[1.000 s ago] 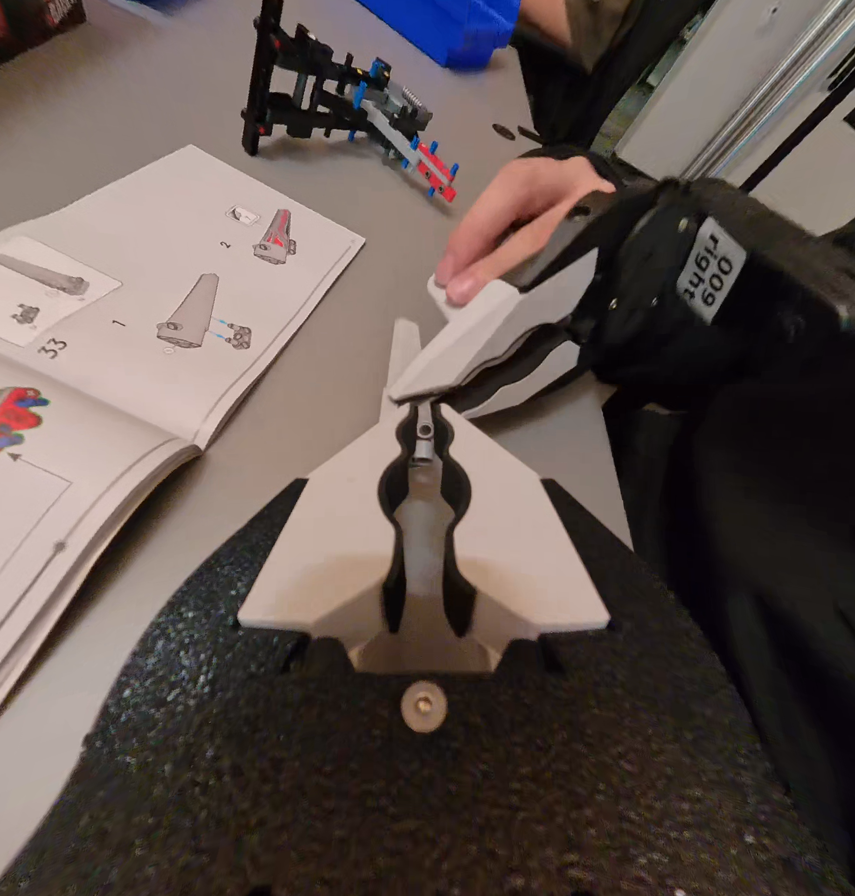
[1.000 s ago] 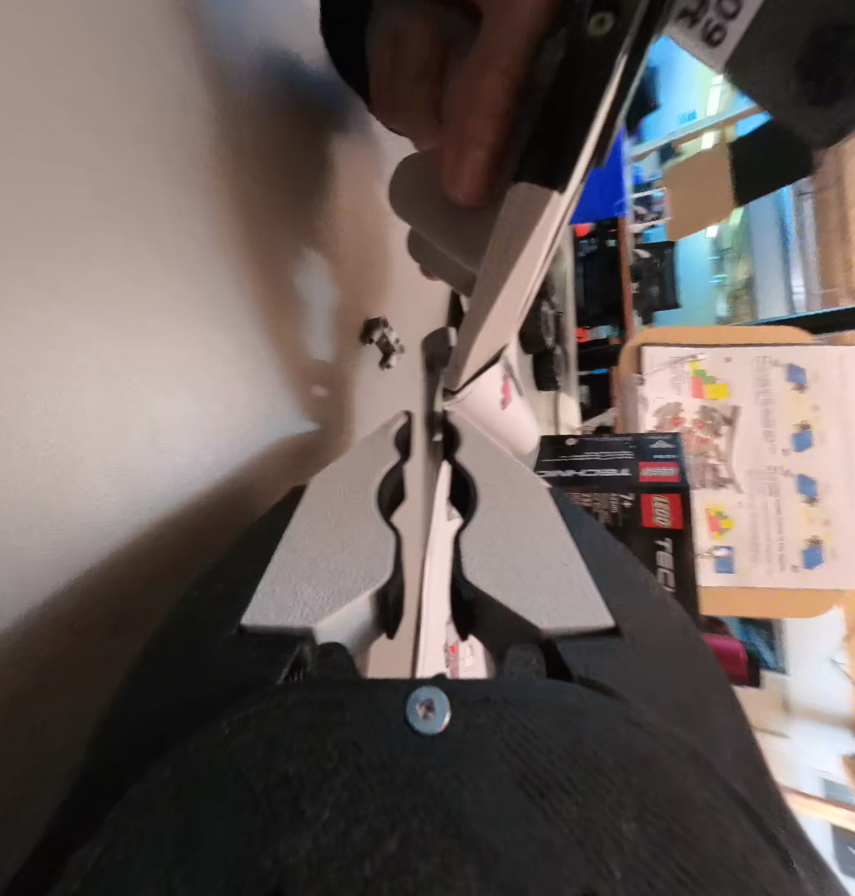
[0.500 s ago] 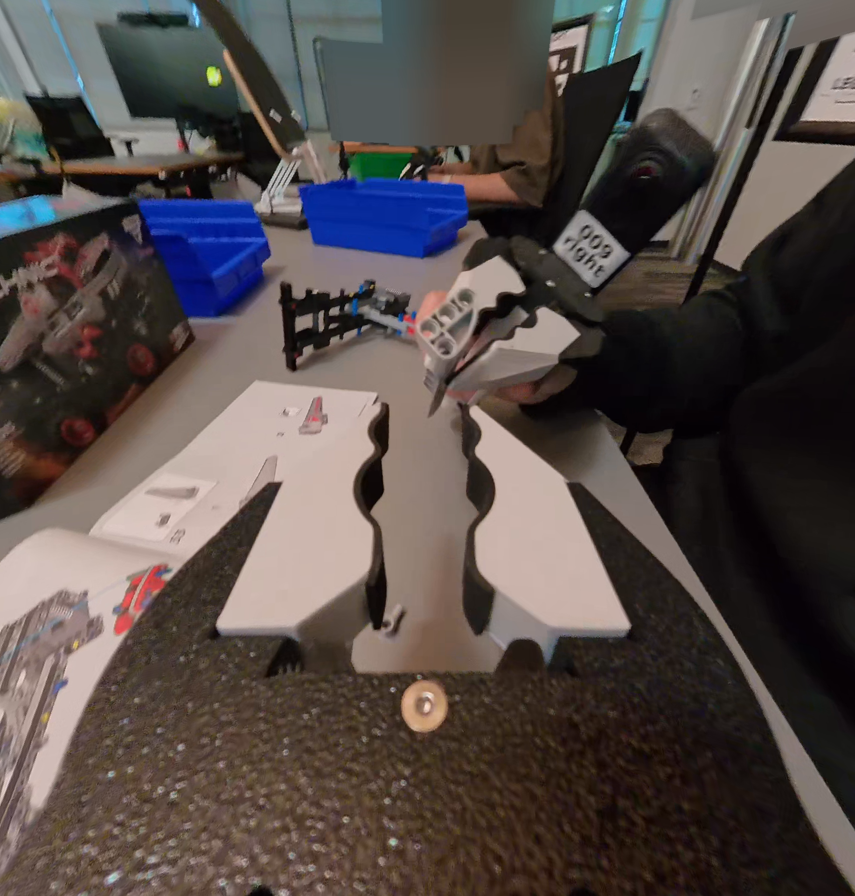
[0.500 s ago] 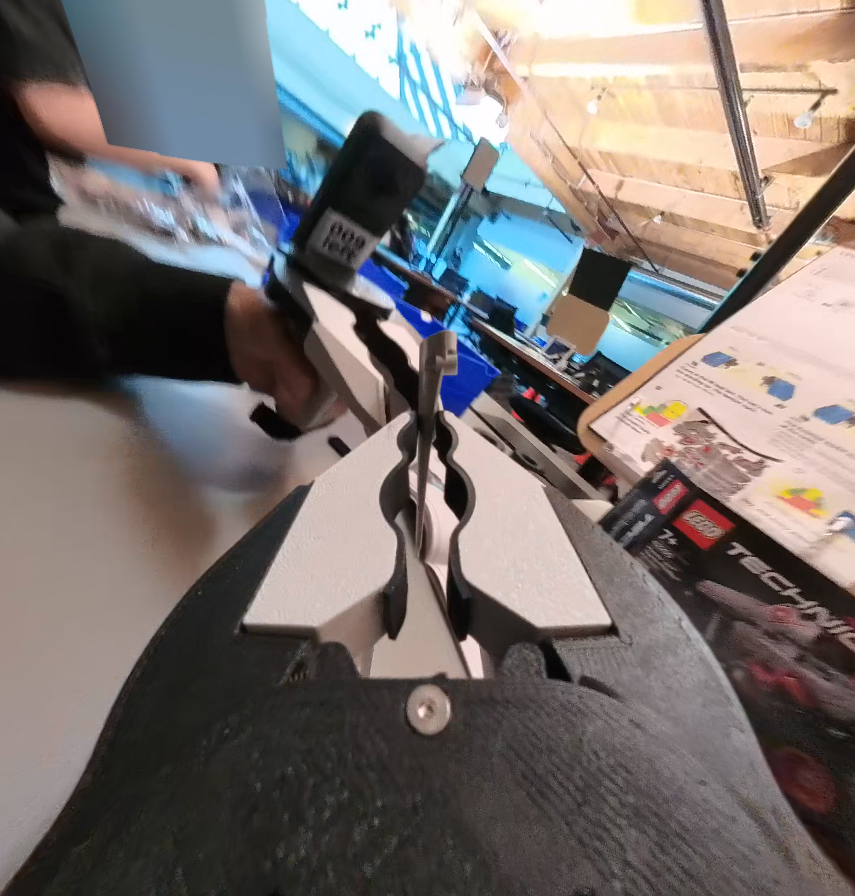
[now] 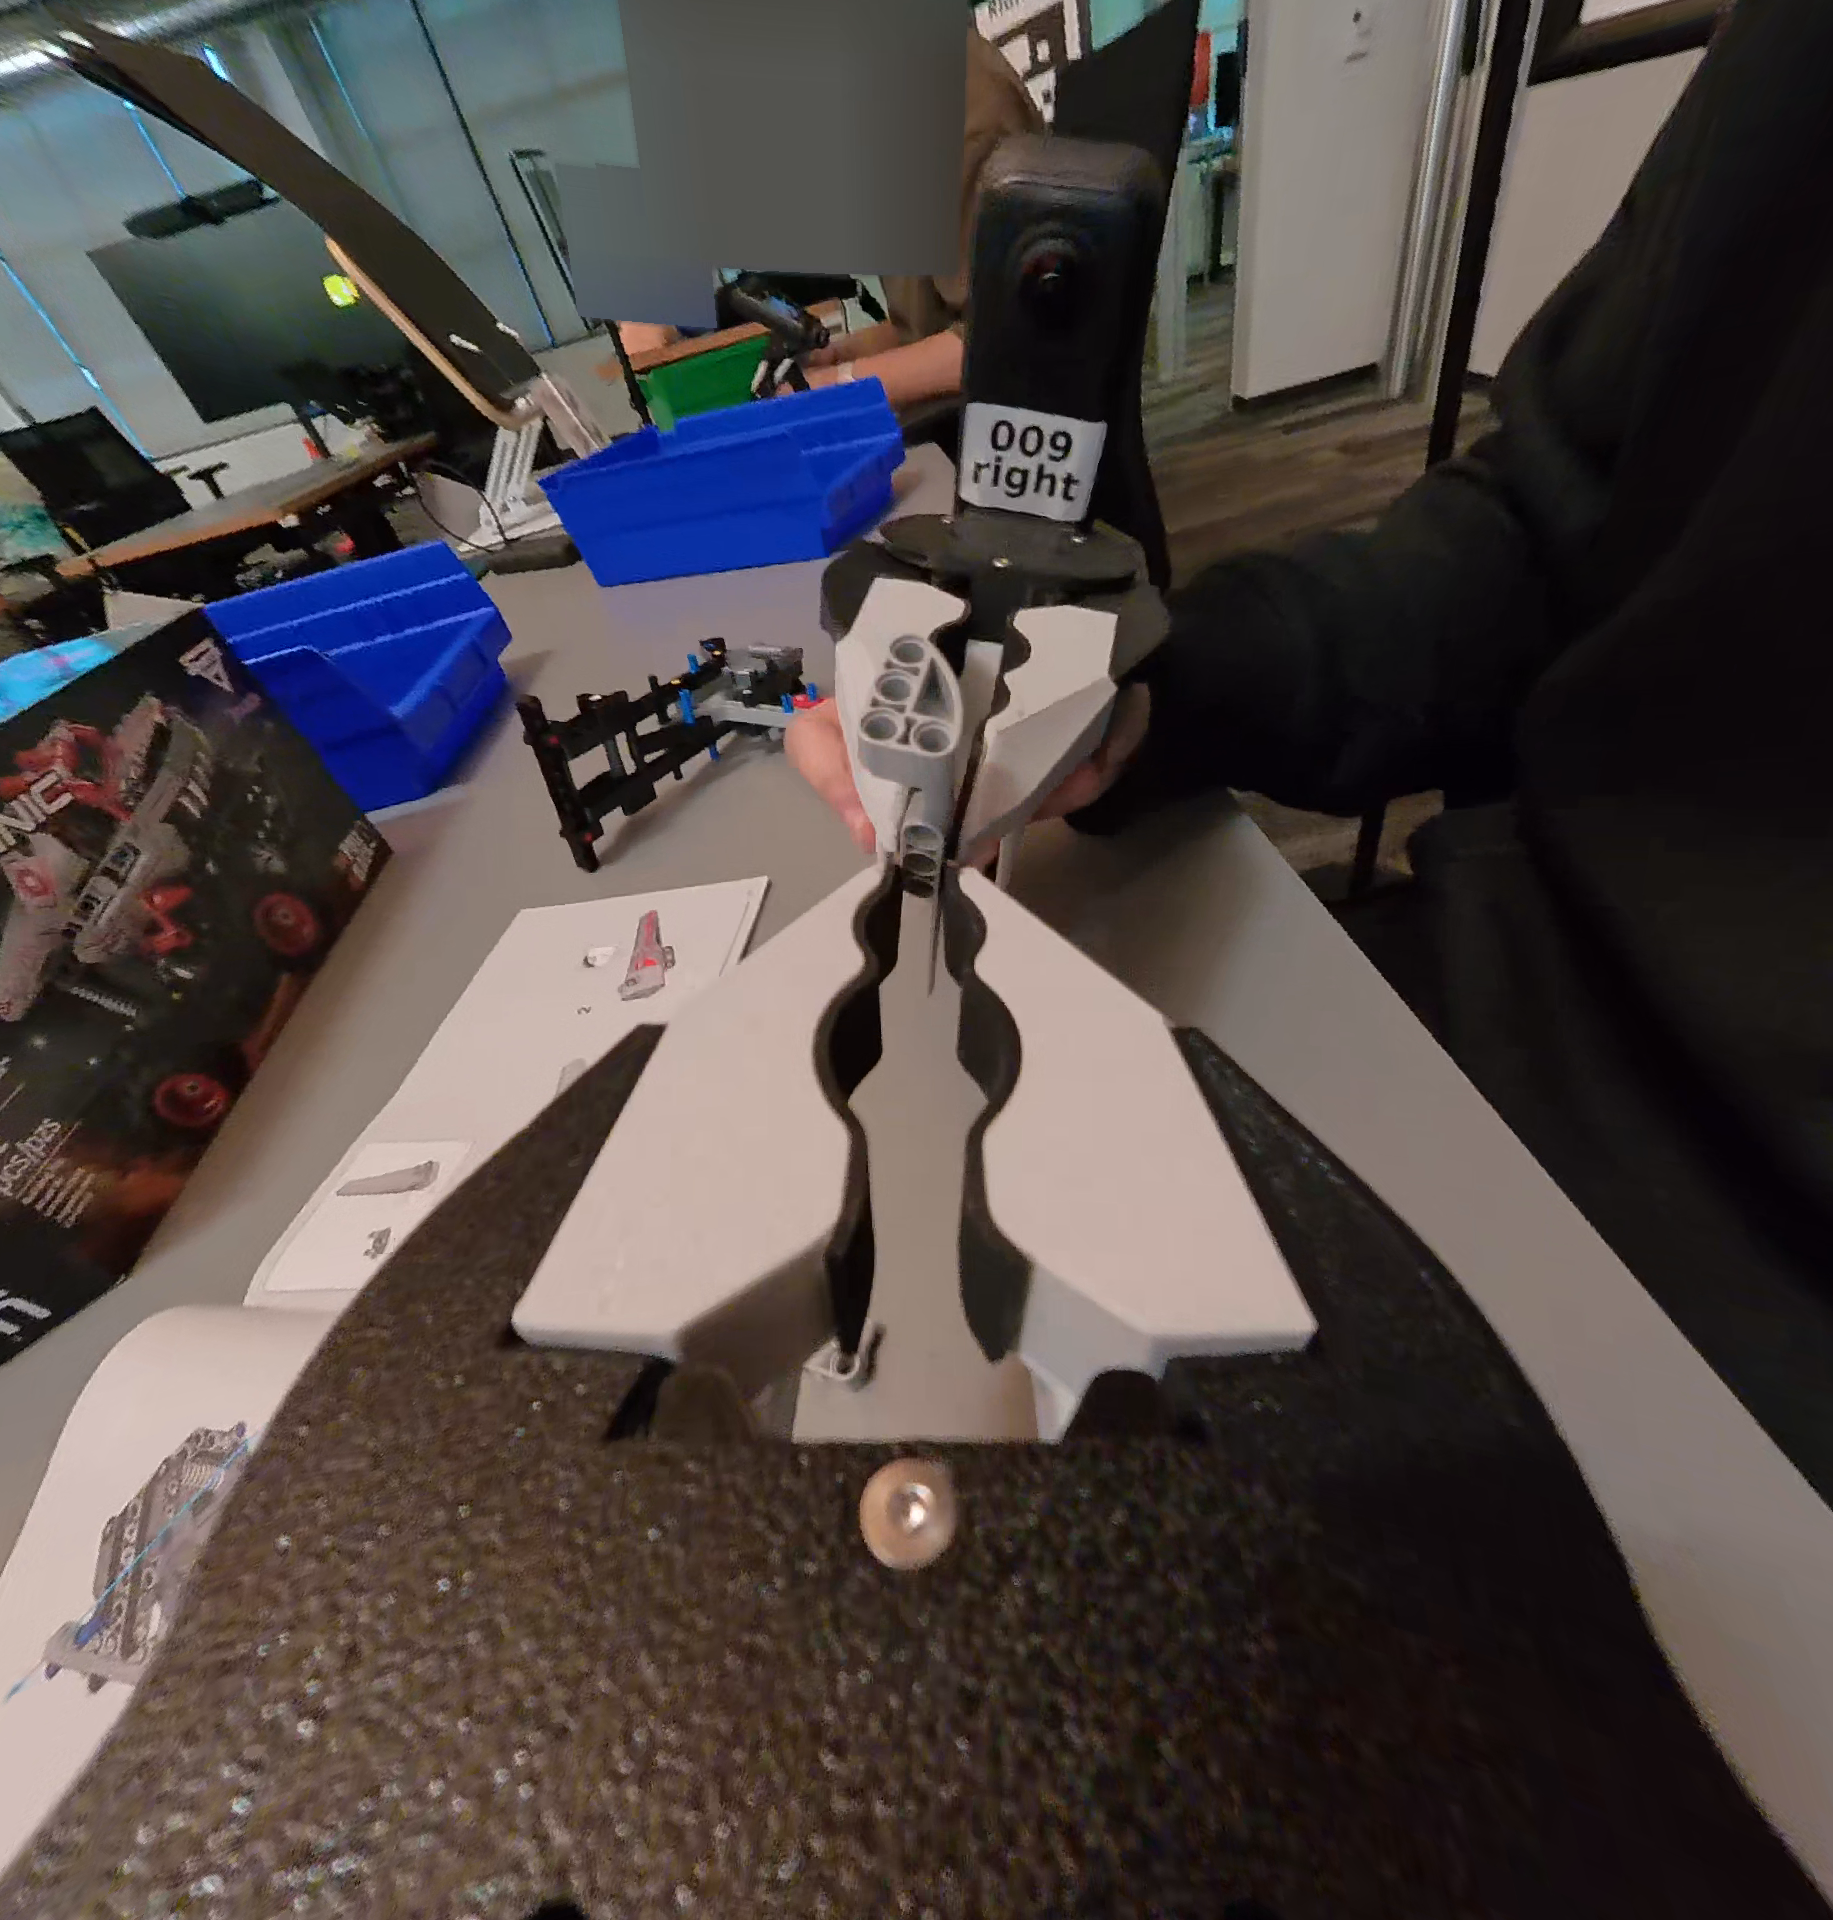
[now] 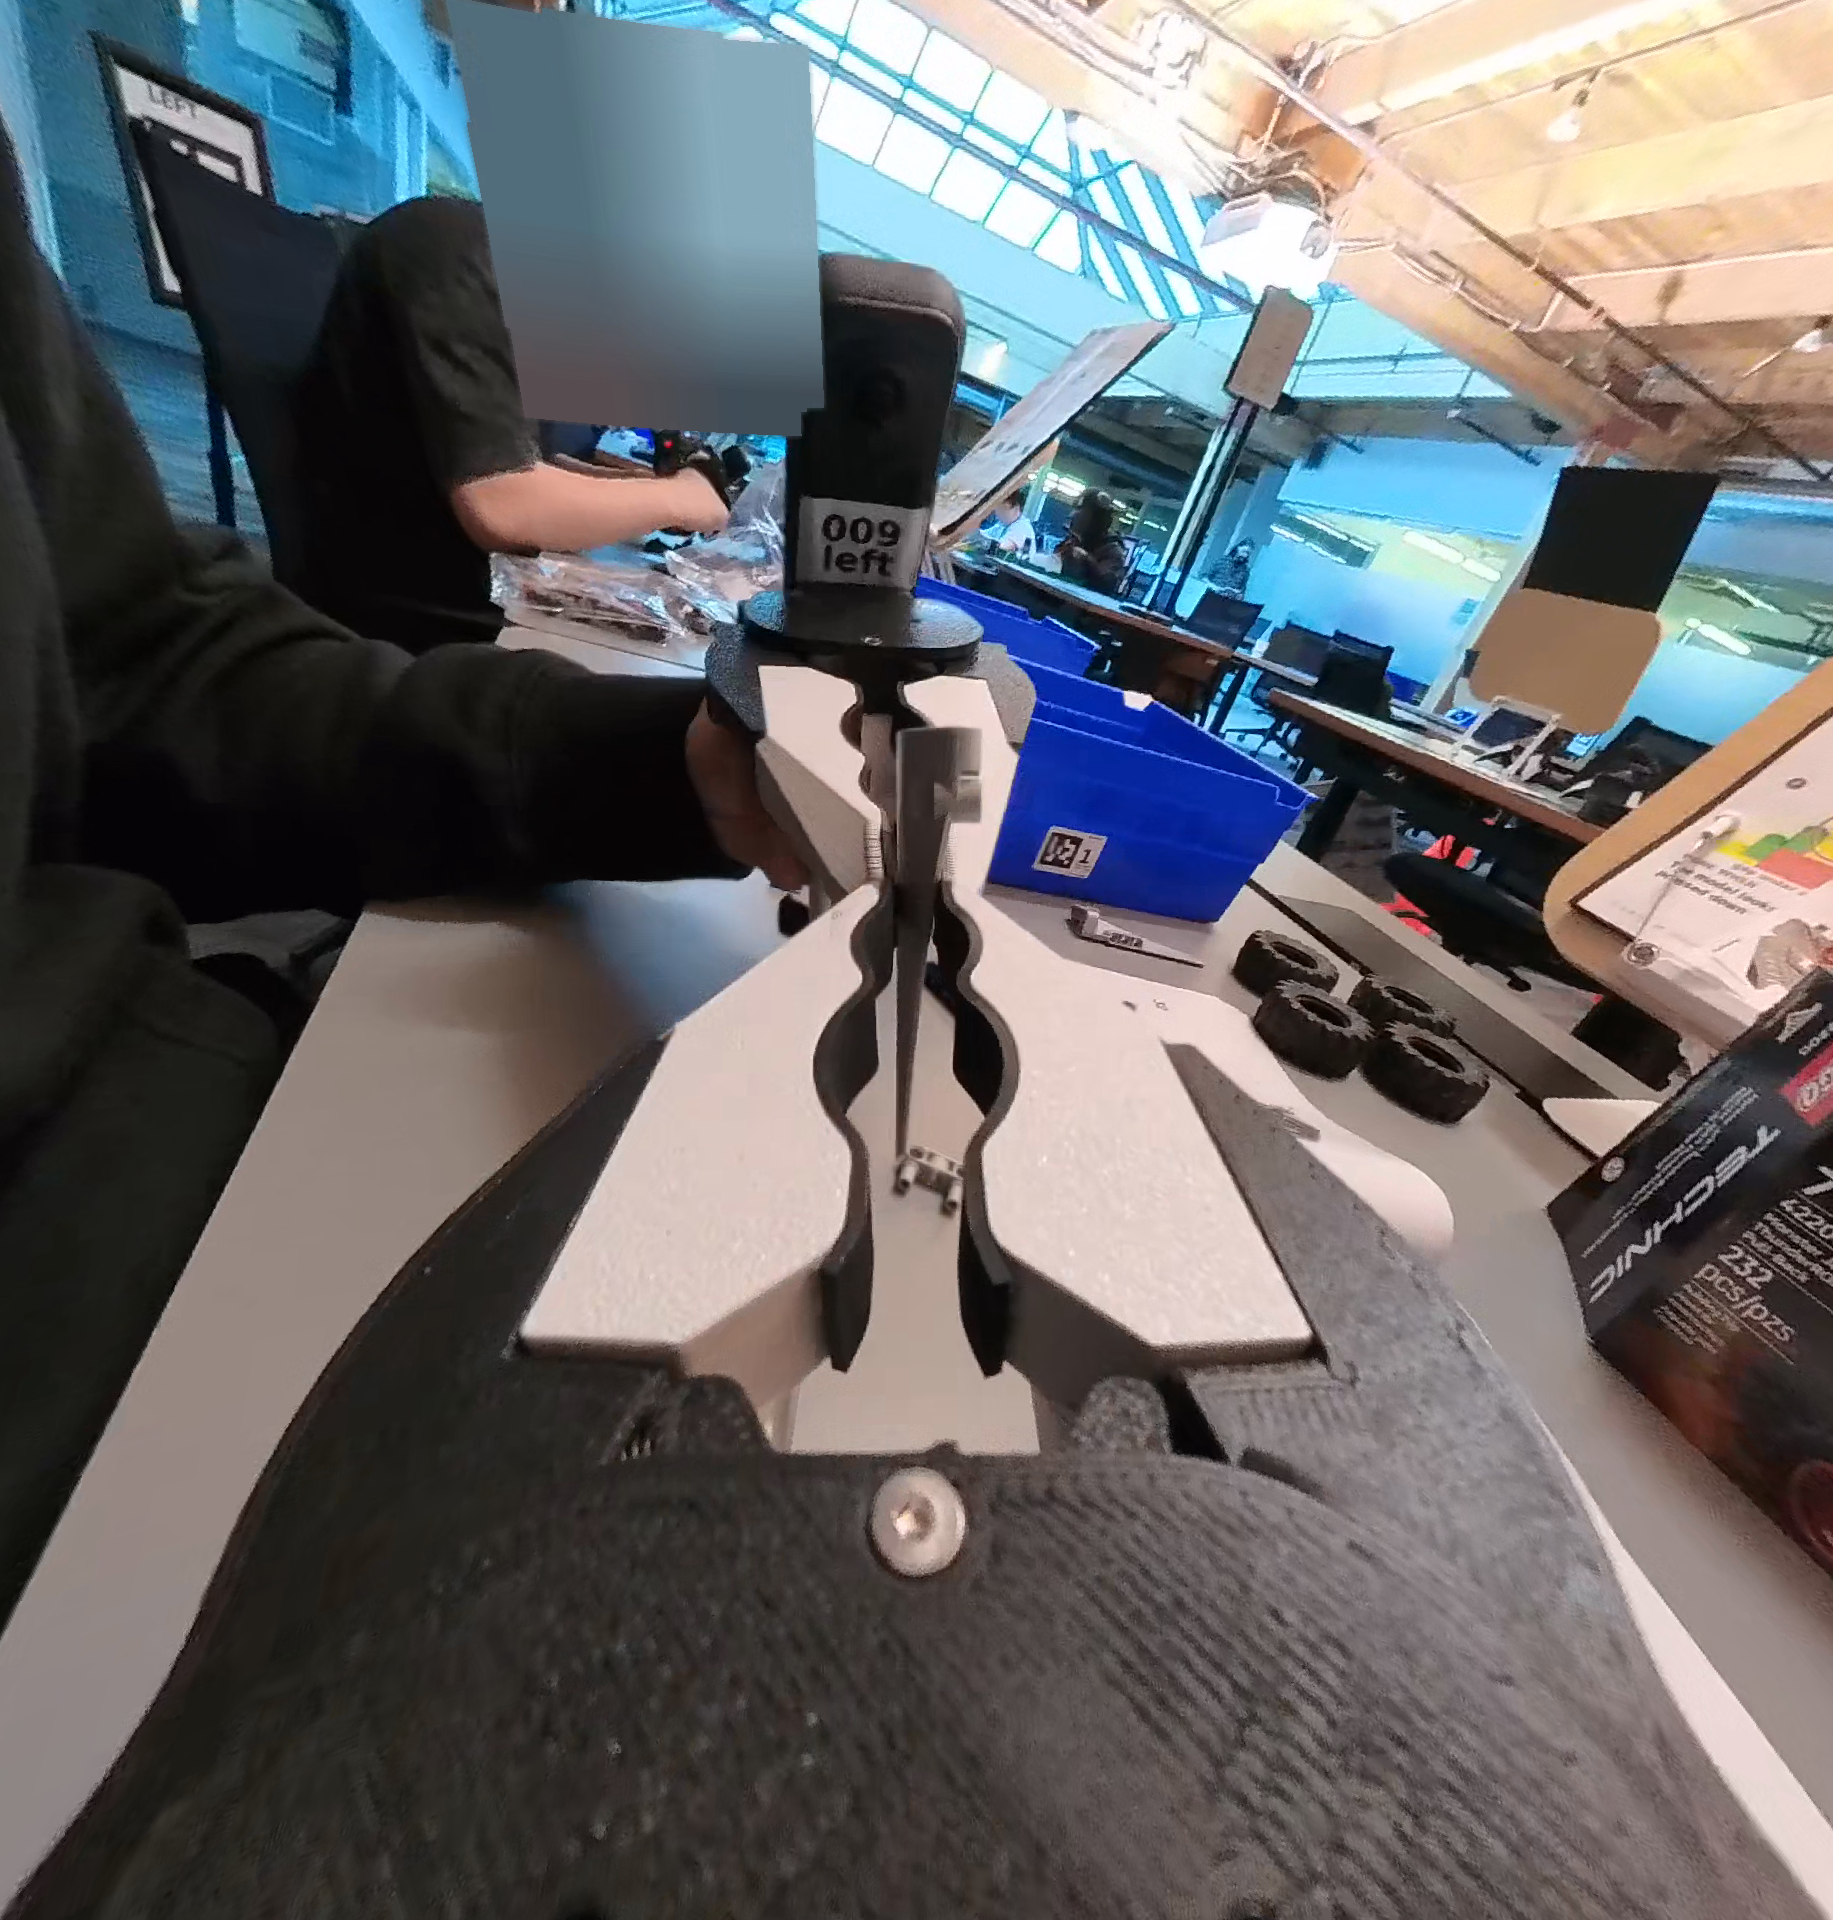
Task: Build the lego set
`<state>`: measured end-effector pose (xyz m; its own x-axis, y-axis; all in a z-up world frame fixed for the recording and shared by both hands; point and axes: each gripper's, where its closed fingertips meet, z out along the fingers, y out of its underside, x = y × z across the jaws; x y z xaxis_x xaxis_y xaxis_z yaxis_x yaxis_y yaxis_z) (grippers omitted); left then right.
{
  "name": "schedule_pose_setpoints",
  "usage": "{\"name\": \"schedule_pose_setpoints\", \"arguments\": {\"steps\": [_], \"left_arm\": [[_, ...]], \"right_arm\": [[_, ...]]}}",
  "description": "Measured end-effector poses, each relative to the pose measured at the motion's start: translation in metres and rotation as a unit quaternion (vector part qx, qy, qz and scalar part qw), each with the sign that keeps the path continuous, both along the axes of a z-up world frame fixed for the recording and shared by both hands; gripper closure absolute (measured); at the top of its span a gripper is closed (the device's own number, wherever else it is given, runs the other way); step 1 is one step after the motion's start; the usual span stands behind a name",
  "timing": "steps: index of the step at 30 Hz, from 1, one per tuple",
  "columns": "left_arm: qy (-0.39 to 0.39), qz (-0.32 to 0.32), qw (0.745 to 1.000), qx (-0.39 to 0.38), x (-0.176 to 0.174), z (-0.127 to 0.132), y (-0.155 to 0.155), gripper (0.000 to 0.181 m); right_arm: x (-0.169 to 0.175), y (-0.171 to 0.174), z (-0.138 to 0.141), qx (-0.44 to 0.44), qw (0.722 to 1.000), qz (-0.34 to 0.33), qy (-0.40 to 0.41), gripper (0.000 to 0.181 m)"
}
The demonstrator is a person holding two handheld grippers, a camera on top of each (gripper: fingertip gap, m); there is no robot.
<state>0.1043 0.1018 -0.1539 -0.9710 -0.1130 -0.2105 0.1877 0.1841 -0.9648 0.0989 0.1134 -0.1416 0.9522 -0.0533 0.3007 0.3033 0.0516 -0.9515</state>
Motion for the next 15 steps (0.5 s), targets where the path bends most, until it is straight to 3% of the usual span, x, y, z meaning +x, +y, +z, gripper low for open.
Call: {"name": "schedule_pose_setpoints", "arguments": {"steps": [10,15], "left_arm": [[-0.093,-0.028,0.995,0.011,-0.01,-0.001,0.0,0.177],[-0.109,-0.022,0.994,0.022,-0.008,-0.003,0.0,0.177]], "right_arm": [[-0.015,-0.004,0.0,-0.021,0.996,0.066,0.059,0.18],[-0.014,-0.003,-0.002,-0.019,0.997,0.058,0.047,0.18]]}}
